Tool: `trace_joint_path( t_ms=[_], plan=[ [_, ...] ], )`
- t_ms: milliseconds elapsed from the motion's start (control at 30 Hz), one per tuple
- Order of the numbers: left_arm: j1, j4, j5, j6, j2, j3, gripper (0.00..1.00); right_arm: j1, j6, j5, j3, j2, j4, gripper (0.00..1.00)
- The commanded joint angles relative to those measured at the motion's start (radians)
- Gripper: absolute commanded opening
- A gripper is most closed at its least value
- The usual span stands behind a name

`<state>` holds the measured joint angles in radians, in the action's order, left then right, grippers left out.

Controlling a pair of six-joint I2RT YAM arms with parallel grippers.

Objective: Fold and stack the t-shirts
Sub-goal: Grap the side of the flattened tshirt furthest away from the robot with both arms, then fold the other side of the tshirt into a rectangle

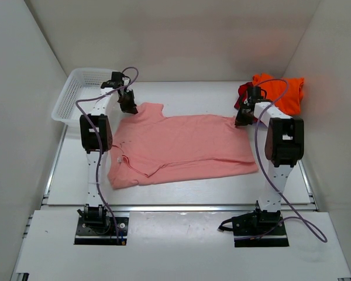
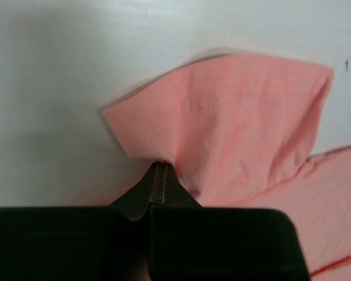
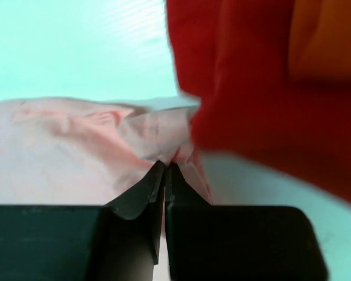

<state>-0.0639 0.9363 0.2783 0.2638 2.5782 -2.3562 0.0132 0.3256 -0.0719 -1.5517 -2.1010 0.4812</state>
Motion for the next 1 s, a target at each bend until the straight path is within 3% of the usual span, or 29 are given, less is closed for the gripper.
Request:
trace_joint_path(
  t_ms=[0, 433, 733, 967],
  plan=[
    [0.029, -0.025, 0.041, -0.025, -0.258, 0.163, 0.0, -0.002, -0.013, -0.037, 0.097, 0.163, -0.13, 0.0],
    [0.064, -0.198, 0.065, -0.044, -0.829, 0.9, 0.0, 0.085, -0.043, -0.138, 0.415, 0.433, -0.259, 0.0],
    [0.09, -0.198, 0.036, -0.077, -1.039, 1.218, 0.0, 0.182, -0.108, -0.252, 0.599, 0.585, -0.323, 0.0],
    [0.084, -0.215, 0.024, -0.074, -1.112, 1.336, 0.0, 0.192, -0.132, -0.282, 0.66, 0.644, -0.3, 0.0]
  ],
)
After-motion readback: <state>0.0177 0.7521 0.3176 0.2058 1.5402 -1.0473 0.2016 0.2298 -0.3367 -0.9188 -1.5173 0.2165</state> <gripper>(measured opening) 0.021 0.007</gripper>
